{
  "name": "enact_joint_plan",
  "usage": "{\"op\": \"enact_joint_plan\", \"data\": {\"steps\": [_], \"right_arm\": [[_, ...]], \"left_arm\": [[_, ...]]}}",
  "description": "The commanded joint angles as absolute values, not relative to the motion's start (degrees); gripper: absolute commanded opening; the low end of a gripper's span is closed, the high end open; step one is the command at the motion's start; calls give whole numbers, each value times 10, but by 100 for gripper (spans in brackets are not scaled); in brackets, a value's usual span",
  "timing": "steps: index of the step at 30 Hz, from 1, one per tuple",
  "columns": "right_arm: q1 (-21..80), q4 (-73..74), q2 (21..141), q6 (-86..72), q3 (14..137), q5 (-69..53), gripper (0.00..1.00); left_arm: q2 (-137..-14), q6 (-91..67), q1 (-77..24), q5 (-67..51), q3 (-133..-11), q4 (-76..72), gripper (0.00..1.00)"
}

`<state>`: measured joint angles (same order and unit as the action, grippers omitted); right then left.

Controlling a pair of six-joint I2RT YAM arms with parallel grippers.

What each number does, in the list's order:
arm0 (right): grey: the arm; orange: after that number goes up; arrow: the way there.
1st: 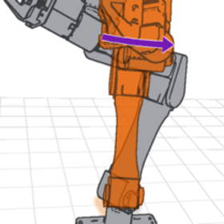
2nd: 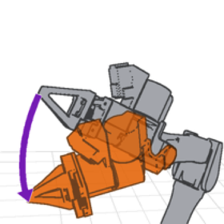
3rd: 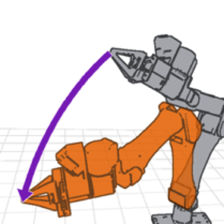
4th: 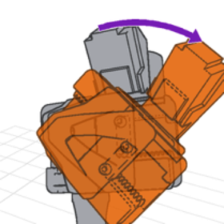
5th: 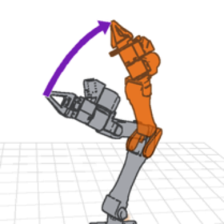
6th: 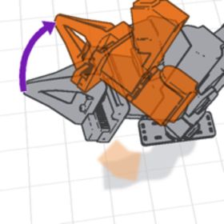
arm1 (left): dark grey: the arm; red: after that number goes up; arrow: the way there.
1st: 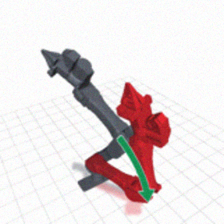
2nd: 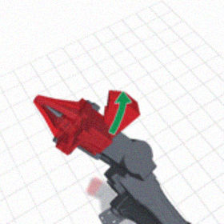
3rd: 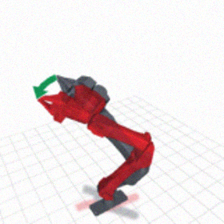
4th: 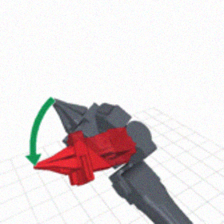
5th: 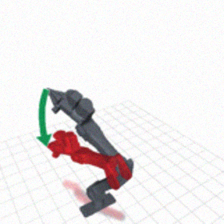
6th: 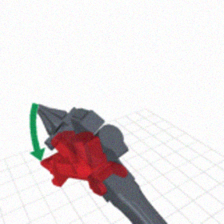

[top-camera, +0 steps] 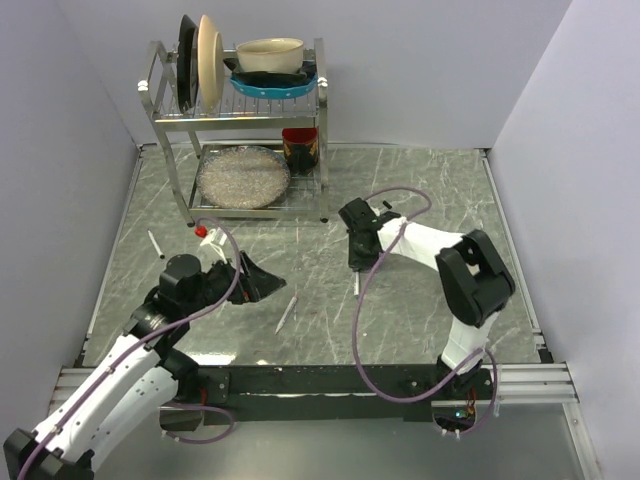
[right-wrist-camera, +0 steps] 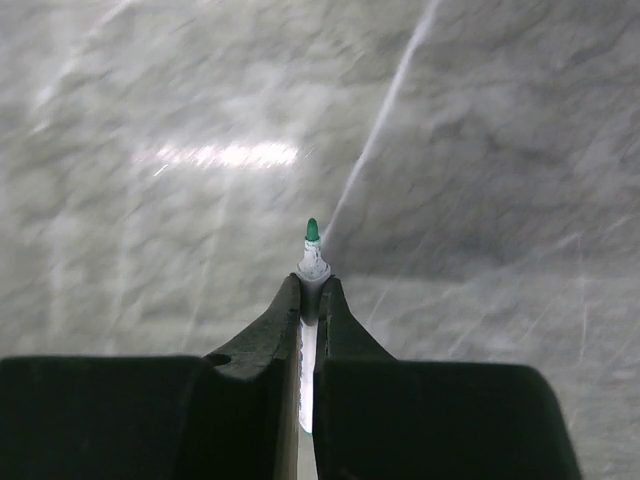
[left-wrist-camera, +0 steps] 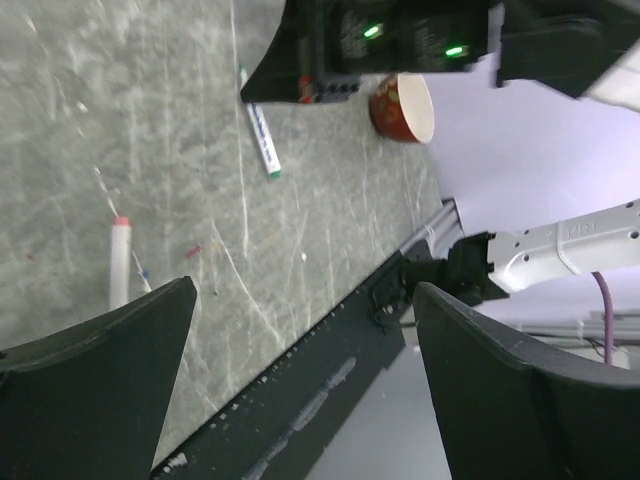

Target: Insert the pens into the pen caps

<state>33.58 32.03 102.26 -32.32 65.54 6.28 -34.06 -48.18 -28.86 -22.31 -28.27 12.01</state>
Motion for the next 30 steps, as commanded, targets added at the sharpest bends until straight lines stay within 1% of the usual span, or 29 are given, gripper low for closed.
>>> {"op": "enact_joint_plan", "data": {"steps": [1,5,9,12,16,20,22,25,26,28,29,30], "right_arm": [[343,270,906,-341,641,-20,0],[359,212,818,-386,609,-118,0],[389,142,758,-451,582,-155,0],[414,101,726,-483,576,-162,0],[441,76,715,-505,583,-162,0],[468,57,715,-523,587,-156,0],[480,52,717,-526,591,-146,0],[491,48,721,-533,596,-138,0],[494,47,721,-536,596,-132,0],[499,43,721,-542,594,-127,0],[500,42,720,-545,593,-122,0],[502,40,719,-548,592,-120,0]], "left_arm": [[-379,-513,-290,-291,-268,34,94],[-411,-531,-294,-308,-253,-23,91],[-443,-551,-299,-324,-255,-68,89],[-465,-562,-308,-334,-261,-97,89],[-483,-575,-327,-337,-265,-132,88],[-491,-596,-339,-343,-263,-167,81],[-492,-602,-344,-345,-260,-184,79],[-488,-613,-347,-350,-255,-200,71],[-486,-620,-347,-350,-253,-203,66],[-479,-625,-348,-350,-249,-208,59],[-476,-628,-348,-349,-248,-208,53],[-474,-629,-348,-345,-247,-207,49]]}}
